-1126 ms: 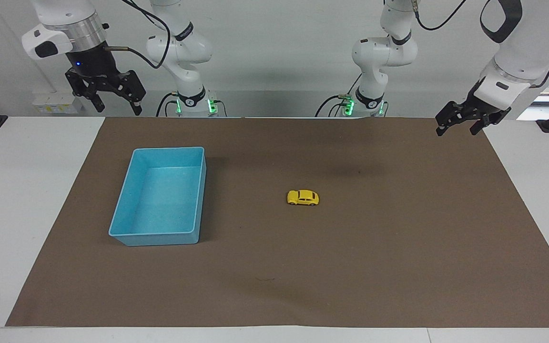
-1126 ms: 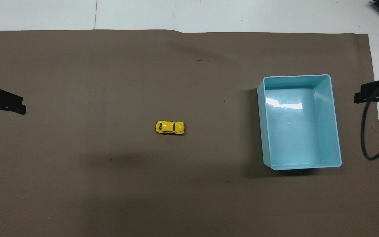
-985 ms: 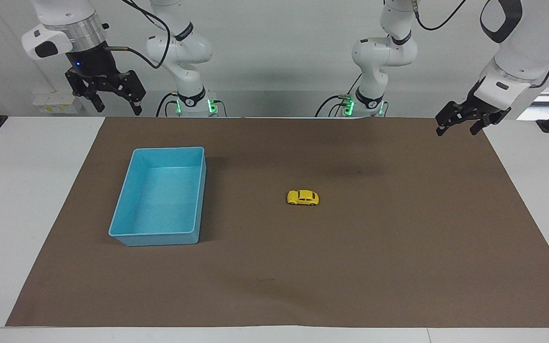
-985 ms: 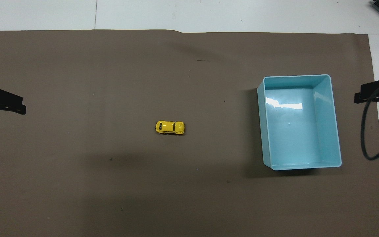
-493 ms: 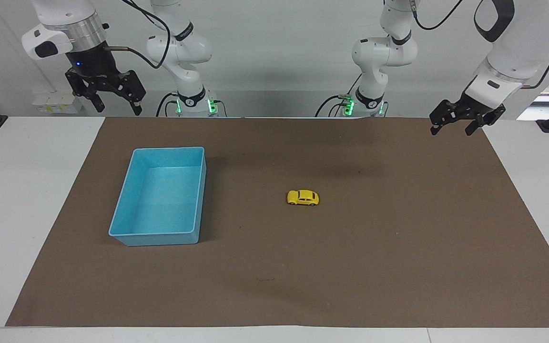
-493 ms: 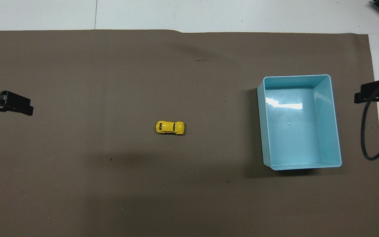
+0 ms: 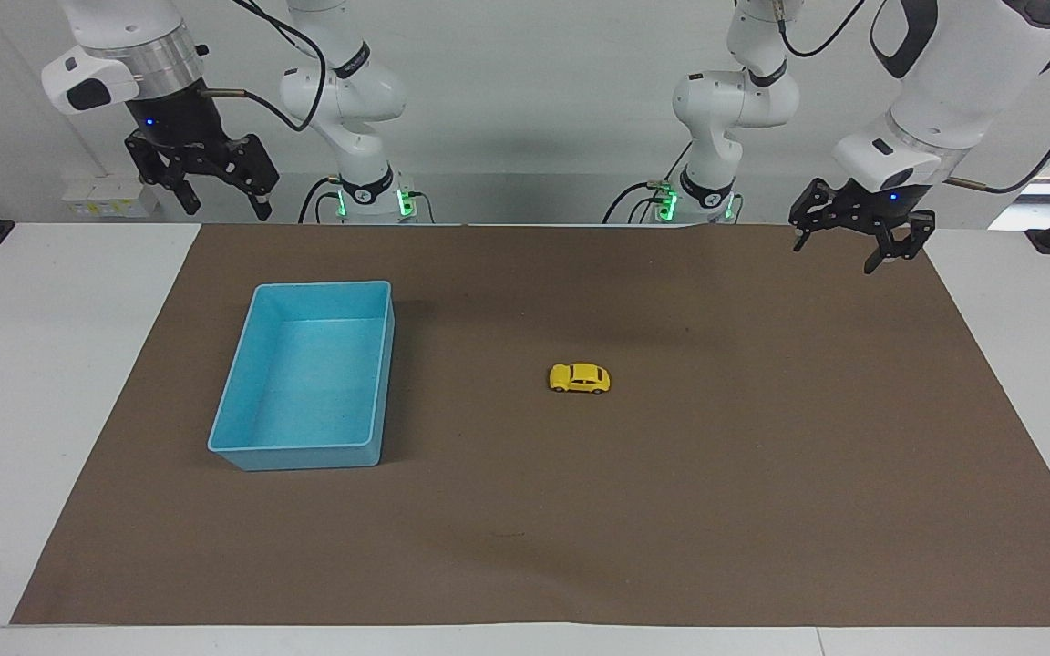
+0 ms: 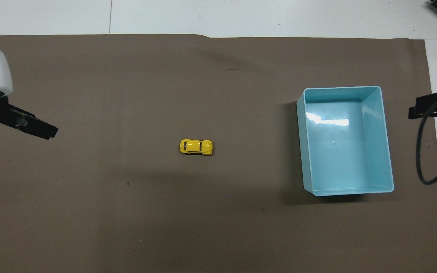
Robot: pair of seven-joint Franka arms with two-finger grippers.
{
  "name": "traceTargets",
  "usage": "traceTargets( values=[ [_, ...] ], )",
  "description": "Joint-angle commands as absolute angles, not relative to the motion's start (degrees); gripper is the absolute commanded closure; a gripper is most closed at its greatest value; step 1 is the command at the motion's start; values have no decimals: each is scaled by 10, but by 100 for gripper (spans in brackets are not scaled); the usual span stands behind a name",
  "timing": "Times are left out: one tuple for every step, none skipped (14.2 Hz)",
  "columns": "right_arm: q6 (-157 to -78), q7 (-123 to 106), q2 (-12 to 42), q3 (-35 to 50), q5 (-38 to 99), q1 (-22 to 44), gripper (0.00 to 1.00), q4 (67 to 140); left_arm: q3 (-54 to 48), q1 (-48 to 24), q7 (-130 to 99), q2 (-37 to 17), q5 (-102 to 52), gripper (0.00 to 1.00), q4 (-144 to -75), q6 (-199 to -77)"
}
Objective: Wind up and store yellow beetle car
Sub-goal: 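Move the left gripper toward the yellow toy car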
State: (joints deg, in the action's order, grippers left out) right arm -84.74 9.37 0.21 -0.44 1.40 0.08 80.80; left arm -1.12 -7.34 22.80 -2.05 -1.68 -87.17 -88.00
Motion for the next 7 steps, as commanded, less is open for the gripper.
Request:
traceTargets(
  values=[
    [-838, 98, -3, 0, 19, -7, 0, 806, -4, -108, 282, -25, -14, 0, -876, -894],
    [-838, 98, -3, -1, 19, -7, 0, 806, -5, -114, 310, -25, -15, 0, -882, -902],
    [-838, 98, -3, 0, 19, -7, 0, 806, -4, -122, 343, -25, -21, 0, -889, -907],
    [-838, 98, -3, 0, 19, -7, 0, 806, -5, -124, 385, -26, -35, 0, -891, -911],
    [-838, 98, -3, 0, 19, -7, 0, 806, -4, -125, 427, -33, -46, 0, -892, -921],
    [-838, 98, -3, 0, 19, -7, 0, 806, -5, -128, 449, -39, -48, 0, -892, -930],
    [-838, 98, -2, 0, 19, -7, 0, 806, -5, -144, 456, -47, -49, 0, -898, -939]
  ],
)
